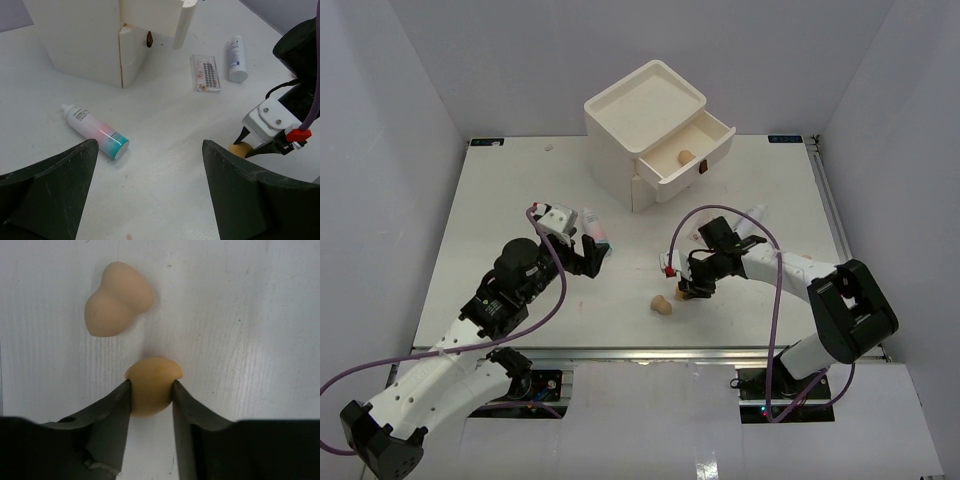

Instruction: Organize the makeup

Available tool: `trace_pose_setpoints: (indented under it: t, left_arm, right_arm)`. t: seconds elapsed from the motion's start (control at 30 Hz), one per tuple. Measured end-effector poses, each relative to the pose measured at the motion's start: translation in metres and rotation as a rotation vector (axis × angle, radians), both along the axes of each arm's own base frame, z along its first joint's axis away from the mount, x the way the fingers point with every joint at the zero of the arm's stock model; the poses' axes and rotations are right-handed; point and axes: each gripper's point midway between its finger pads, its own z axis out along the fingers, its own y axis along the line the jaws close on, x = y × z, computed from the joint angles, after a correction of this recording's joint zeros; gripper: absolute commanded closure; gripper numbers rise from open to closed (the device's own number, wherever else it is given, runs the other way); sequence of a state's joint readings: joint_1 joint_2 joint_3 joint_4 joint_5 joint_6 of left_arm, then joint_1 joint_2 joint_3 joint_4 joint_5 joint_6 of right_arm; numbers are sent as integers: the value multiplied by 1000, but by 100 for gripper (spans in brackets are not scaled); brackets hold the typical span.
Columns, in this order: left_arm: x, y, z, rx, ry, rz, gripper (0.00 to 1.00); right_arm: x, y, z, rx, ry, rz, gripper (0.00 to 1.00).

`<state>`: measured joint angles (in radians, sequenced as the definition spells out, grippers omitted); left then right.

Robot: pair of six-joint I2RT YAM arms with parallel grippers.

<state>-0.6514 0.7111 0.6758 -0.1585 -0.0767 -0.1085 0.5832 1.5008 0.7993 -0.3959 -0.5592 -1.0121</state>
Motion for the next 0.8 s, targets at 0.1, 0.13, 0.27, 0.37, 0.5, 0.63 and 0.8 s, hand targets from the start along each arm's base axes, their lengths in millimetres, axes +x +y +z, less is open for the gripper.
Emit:
trace_pose_setpoints:
  t: [0.1, 0.13, 0.27, 0.37, 0.5, 0.63, 0.8]
  left_arm:
    - [0, -2, -1, 2, 4, -9, 4]
    - [0, -3, -2, 3, 7, -13, 4]
    - [0, -6, -8, 13, 24, -29, 4]
    - [-1, -7, -10, 17, 32, -36, 4]
    - [-2, -9, -10, 18, 32, -46, 4]
    - [-3, -10, -11, 19, 34, -57, 4]
    - [-3, -11, -12, 20, 37, -61, 3]
  right_arm:
    - [1, 0, 4, -8, 1, -4, 91]
    - [1, -1, 6, -11, 3, -4, 92]
    - [4, 0, 29, 0, -22, 9, 92]
    - [20, 10, 77, 69, -103, 7, 92]
    - [59, 26, 166, 214, -273, -24, 92]
    - [100, 21, 234, 325, -361, -164, 92]
    - [179, -3, 285, 444, -392, -492, 92]
